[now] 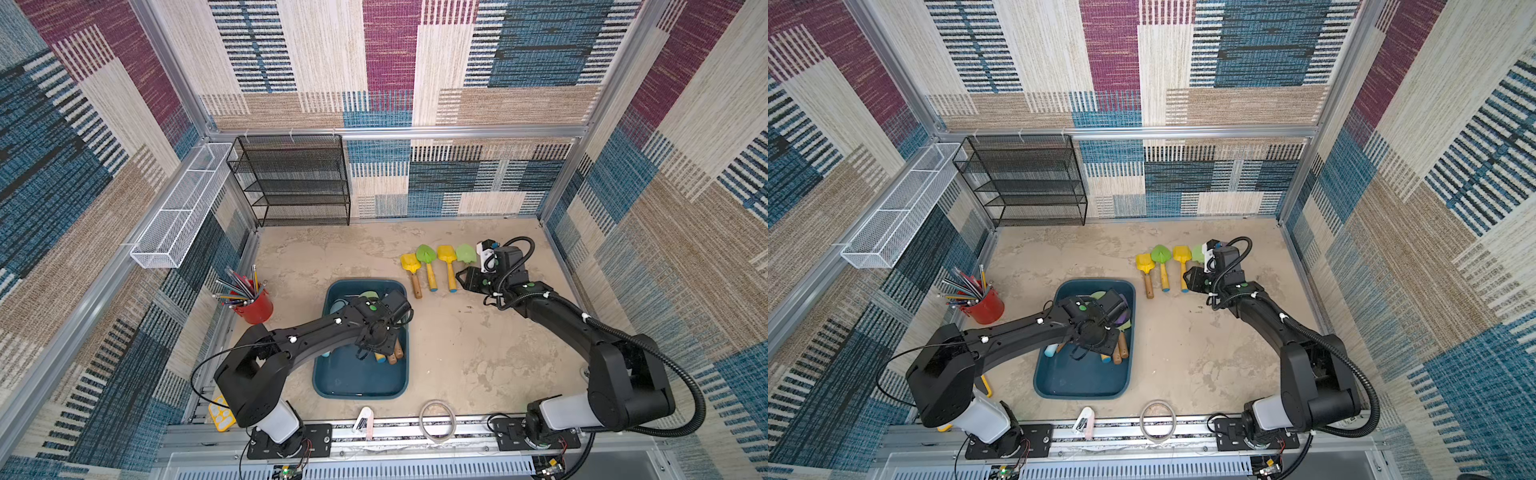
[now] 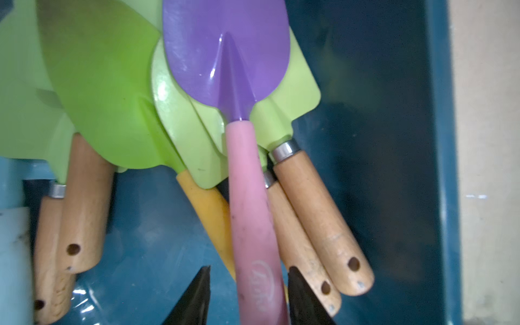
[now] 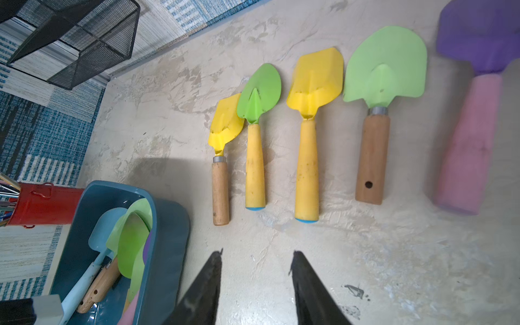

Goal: Take the shovel out of the storage box
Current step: Pick up the shovel from the storage box.

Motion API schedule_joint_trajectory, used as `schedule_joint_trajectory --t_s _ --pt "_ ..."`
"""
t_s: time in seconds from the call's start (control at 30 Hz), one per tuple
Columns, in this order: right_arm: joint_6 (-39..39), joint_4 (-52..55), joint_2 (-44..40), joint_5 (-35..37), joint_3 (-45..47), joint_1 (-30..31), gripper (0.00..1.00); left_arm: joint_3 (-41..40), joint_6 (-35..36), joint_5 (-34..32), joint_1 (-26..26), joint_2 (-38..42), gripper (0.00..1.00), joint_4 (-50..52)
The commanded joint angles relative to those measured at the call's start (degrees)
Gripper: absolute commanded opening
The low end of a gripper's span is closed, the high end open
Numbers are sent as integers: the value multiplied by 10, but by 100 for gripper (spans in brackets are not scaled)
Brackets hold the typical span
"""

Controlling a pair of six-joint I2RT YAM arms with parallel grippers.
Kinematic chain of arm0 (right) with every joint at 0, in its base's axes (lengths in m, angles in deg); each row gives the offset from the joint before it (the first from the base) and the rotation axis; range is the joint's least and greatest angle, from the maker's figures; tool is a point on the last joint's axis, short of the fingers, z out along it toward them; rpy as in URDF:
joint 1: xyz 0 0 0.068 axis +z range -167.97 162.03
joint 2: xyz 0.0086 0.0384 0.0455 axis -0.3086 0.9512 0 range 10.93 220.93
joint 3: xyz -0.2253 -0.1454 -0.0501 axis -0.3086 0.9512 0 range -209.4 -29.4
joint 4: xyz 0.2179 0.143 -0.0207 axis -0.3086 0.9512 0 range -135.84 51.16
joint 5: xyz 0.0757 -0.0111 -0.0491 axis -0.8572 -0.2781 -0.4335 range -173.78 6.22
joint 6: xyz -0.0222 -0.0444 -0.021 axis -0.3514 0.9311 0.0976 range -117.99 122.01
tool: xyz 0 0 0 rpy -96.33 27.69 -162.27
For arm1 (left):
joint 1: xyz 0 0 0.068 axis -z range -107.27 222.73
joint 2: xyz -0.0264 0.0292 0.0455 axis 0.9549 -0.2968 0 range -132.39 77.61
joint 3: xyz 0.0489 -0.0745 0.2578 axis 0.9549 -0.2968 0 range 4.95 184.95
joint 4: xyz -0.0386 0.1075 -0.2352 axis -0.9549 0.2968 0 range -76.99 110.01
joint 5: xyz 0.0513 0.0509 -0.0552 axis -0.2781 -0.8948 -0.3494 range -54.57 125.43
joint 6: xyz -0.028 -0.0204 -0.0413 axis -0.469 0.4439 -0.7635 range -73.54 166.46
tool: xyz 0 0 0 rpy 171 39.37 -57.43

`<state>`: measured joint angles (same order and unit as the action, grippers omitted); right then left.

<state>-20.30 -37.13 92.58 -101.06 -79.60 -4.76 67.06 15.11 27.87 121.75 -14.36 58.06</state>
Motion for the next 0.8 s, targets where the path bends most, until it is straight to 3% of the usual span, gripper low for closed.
schedule_joint_trajectory --t_s 0.0,0.77 --pt "-13 -36 0 -14 7 5 43 12 14 -32 0 -11 46 32" --pt "-13 -44 3 -14 13 6 43 35 41 -9 0 -55 33 23"
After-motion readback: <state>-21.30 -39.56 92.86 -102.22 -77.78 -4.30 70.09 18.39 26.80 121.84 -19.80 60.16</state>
